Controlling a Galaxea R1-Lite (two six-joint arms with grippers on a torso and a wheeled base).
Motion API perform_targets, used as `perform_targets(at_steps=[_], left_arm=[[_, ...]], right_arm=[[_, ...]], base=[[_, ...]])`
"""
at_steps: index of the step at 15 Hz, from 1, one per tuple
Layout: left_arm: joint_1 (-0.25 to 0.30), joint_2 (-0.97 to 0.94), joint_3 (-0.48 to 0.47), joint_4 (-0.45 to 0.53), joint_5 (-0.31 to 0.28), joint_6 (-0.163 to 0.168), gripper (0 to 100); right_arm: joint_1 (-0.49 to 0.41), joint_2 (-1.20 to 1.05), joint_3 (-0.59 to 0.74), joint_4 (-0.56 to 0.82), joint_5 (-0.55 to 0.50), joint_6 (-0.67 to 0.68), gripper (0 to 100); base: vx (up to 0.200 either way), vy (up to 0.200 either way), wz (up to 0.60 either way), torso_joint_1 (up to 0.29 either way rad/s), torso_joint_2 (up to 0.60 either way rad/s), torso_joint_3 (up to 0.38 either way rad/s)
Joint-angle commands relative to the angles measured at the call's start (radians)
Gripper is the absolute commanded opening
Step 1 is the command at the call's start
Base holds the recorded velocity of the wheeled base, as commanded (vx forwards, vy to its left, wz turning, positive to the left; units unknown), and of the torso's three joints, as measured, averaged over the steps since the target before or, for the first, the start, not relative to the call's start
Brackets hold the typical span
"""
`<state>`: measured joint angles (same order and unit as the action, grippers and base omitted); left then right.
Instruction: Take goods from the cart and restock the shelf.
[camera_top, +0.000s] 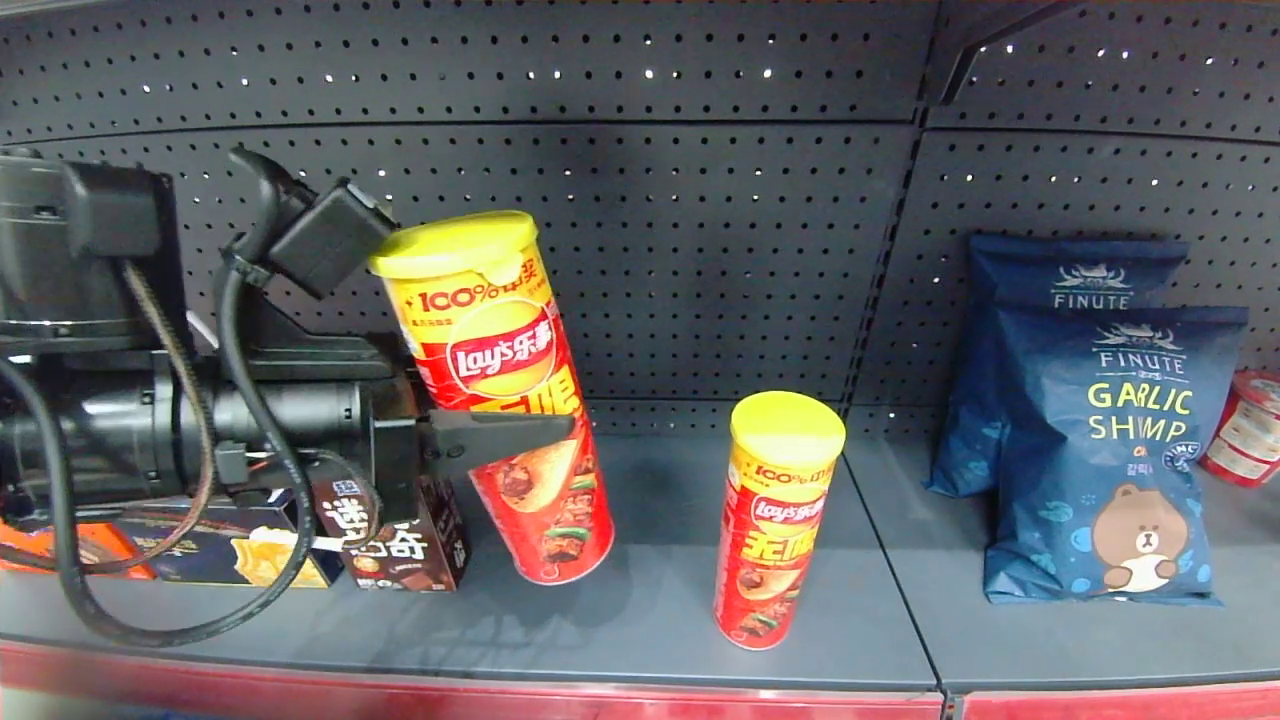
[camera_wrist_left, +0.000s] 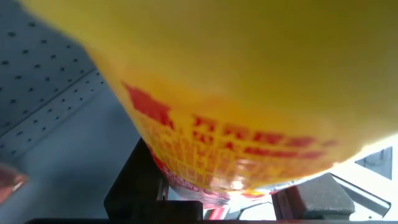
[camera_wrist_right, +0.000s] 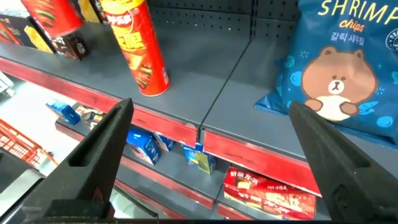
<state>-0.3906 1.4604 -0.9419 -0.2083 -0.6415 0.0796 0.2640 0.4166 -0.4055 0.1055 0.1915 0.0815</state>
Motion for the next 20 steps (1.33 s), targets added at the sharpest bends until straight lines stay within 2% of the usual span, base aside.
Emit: perform_targets(at_steps=[1, 3, 4, 6, 9, 10, 12, 20], left_arm=[[-0.008, 0.095, -0.040, -0.008, -0.024, 0.011, 0], [-0.007, 0.158, -0.089, -0.006, -0.050, 0.012, 0], [-0.004, 0.198, -0.117, -0.008, -0.050, 0.034, 0], [0.003, 0.285, -0.195, -0.006, -0.052, 0.098, 0], [0.003, 0.390, -0.307, -0.002, -0.050, 0.114, 0], [0.003, 0.393, -0.307, -0.003, -0.050, 0.114, 0], [0.001, 0.474, -0.368, -0.006, -0.052, 0.158, 0], [-0.016, 0.646, -0.558, 0.004, -0.052, 0.164, 0]], right_arm=[[0.000, 0.007, -0.003, 0.000, 0.000, 0.000, 100], [0.000, 0.007, 0.005, -0.001, 0.000, 0.000, 100], [0.000, 0.005, 0.008, -0.001, 0.000, 0.000, 100], [0.000, 0.005, 0.008, -0.001, 0.000, 0.000, 100], [0.000, 0.001, 0.007, -0.001, 0.000, 0.000, 100], [0.000, 0.001, 0.007, -0.001, 0.000, 0.000, 100], [0.001, 0.001, 0.004, -0.001, 0.002, 0.000, 100], [0.001, 0.004, -0.003, -0.001, 0.003, 0.000, 100]], base=[[0.000, 0.000, 0.00, 0.000, 0.00, 0.000], [0.000, 0.000, 0.00, 0.000, 0.00, 0.000], [0.000, 0.000, 0.00, 0.000, 0.00, 0.000], [0.000, 0.000, 0.00, 0.000, 0.00, 0.000], [0.000, 0.000, 0.00, 0.000, 0.00, 0.000], [0.000, 0.000, 0.00, 0.000, 0.00, 0.000], [0.000, 0.000, 0.00, 0.000, 0.00, 0.000], [0.000, 0.000, 0.00, 0.000, 0.00, 0.000]])
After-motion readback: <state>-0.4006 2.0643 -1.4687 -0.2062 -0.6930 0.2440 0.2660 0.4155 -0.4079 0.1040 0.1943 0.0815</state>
